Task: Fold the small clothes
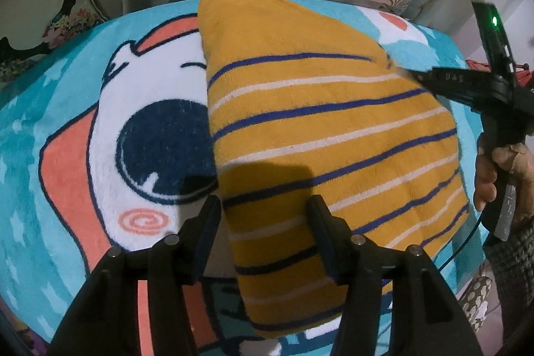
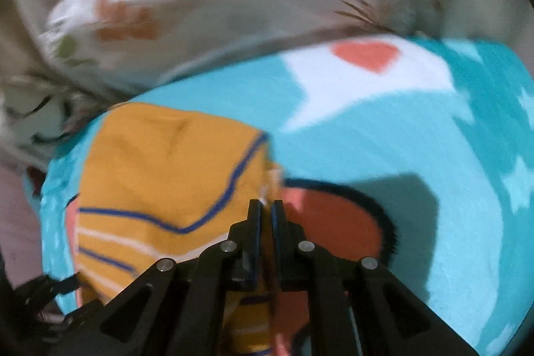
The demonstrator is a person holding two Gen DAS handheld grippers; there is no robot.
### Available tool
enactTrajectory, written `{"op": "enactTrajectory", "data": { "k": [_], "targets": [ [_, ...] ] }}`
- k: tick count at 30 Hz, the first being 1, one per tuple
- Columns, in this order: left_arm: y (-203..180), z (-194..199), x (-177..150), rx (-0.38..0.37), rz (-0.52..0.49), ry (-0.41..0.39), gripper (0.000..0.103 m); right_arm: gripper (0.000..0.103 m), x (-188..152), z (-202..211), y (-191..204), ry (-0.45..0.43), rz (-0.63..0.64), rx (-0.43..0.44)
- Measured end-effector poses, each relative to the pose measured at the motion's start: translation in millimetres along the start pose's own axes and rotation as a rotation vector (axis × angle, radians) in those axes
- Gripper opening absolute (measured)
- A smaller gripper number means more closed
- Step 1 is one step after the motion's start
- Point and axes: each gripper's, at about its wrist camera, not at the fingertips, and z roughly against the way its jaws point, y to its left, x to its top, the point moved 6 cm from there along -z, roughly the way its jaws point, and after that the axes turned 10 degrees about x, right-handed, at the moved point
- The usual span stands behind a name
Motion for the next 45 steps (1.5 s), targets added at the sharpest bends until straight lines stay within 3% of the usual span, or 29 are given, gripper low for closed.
{"op": "enactTrajectory", "data": {
  "k": [1,2,5,8,12,14,15,17,18,19,20,25,28,31,33,36,37,39,40,41,43,45],
  "targets": [
    [2,-2,-2,0.001,0.004,0.002,0.055,0.007,-1,3,-15,-0.008,-0.036,-0.074],
    [3,-3,-3,-0.006,0.012,0.003,0.058,0.007,-1,7,-23,-0.017,-0.065,-0.076],
    [8,-5,-7,-0.041,0.046,0.013,0.06,0.009,1,30,-33,-0.059,-0.151,0.037],
    [9,-7,-10,-0.056,0.063,0.016,0.061,0.01,3,48,-12,-0.081,-0.105,0.148],
    [8,-7,-10,-0.045,0.059,0.014,0.063,0.014,-3,31,26,-0.013,-0.008,0.234],
    [8,-7,-10,-0.039,0.059,0.014,0.064,0.022,-7,8,38,0.042,0.021,0.231],
    [8,-7,-10,-0.037,0.059,0.014,0.065,0.035,-10,3,36,0.064,0.025,0.237],
    [9,-8,-10,-0.028,0.059,0.018,0.067,0.039,-10,-10,43,0.072,0.056,0.224],
    [9,-8,-10,-0.026,0.058,0.02,0.067,0.035,-9,-11,49,0.076,0.106,0.202],
    [9,-8,-10,-0.025,0.056,0.021,0.067,0.008,-7,-11,51,0.084,0.138,0.174],
    [9,-7,-10,-0.022,0.054,0.02,0.068,0.004,-2,-11,52,0.093,0.181,0.115],
    [8,-8,-10,-0.001,0.051,0.02,0.071,0.001,19,-12,36,0.076,0.189,0.001],
    [10,-10,-11,0.016,0.056,0.022,0.075,0.0,26,-14,16,0.059,0.189,-0.136],
    [13,-11,-11,0.01,0.074,0.024,0.078,0.001,28,-6,-3,0.046,0.067,-0.07],
    [15,-12,-12,0.025,0.084,0.022,0.085,0.001,27,5,-10,0.027,0.034,-0.029],
    [16,-14,-12,0.026,0.105,0.025,0.087,0.001,20,20,-19,0.012,0.004,-0.009],
    [18,-13,-13,0.021,0.113,0.028,0.087,0.003,15,23,-22,0.017,-0.014,0.006],
    [22,-3,-13,-0.002,0.148,-0.006,0.086,0.019,4,26,-27,0.029,-0.056,0.048],
    [25,6,-12,-0.031,0.168,-0.046,0.086,0.043,-1,23,-24,0.032,-0.076,0.07],
    [28,15,-11,-0.063,0.184,-0.079,0.086,0.052,-9,25,-24,0.031,-0.101,0.099],
    [38,25,-8,-0.108,0.215,-0.121,0.086,0.056,-23,29,-28,0.014,-0.167,0.194],
    [47,22,-4,-0.136,0.242,-0.114,0.086,0.057,-32,28,-24,0.007,-0.225,0.292]
  ]
}}
